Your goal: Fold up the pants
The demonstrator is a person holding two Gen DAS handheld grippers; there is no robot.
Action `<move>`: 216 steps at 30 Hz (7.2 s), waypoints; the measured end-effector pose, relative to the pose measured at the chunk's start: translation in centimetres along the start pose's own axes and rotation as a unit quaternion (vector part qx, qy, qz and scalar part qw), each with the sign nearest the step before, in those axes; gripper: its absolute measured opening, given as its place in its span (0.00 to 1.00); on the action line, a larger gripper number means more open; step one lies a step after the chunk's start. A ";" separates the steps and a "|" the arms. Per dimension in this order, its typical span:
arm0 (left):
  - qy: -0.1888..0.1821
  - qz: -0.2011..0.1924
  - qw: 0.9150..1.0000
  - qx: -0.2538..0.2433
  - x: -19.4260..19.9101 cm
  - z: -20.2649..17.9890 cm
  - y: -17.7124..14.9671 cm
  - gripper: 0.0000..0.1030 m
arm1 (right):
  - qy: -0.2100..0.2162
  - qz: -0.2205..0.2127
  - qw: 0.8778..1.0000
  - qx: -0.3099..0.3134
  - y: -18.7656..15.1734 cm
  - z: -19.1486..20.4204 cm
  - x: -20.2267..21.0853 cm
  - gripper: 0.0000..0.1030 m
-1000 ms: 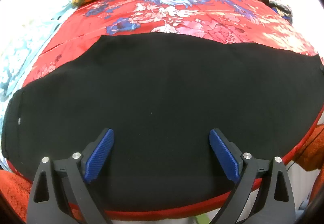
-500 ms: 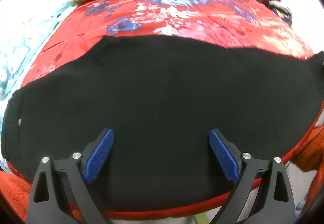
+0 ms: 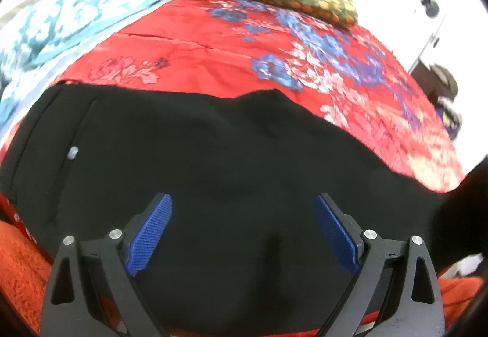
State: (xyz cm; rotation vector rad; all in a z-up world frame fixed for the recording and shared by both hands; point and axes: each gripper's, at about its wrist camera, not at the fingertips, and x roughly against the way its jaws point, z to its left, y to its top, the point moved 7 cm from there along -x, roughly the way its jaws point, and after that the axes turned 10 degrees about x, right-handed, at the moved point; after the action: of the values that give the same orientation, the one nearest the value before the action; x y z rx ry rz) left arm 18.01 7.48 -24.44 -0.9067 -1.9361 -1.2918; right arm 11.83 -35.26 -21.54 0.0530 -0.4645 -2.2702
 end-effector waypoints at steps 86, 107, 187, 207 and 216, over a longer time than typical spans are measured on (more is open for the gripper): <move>0.038 0.013 0.986 -0.162 -3.8 -4.4 -4.9 1.00 | -0.492 0.216 0.727 0.427 -11.3 -5.4 -10.6 1.00; -0.008 0.008 0.971 -0.238 -2.7 -11.2 -5.5 0.99 | -0.482 0.136 0.758 0.418 -7.5 -3.1 -8.7 1.00; -0.011 0.015 1.000 -0.016 3.0 1.5 -1.2 0.85 | -0.226 0.222 0.877 0.362 -9.7 0.0 -13.6 0.77; 0.001 -0.003 0.999 -0.041 0.3 0.8 -0.4 0.85 | -0.145 0.355 0.876 0.292 -9.9 -2.0 -14.6 0.68; 0.008 -0.007 1.000 -0.012 0.5 2.2 0.3 0.85 | -0.210 0.321 0.898 0.215 -8.4 -3.7 -15.1 0.18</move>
State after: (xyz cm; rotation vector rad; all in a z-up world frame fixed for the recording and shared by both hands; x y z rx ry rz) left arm 17.64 9.75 -24.57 -0.8933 -1.9230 -1.3285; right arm 16.77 -20.30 -29.59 -0.3296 -1.0390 -1.4854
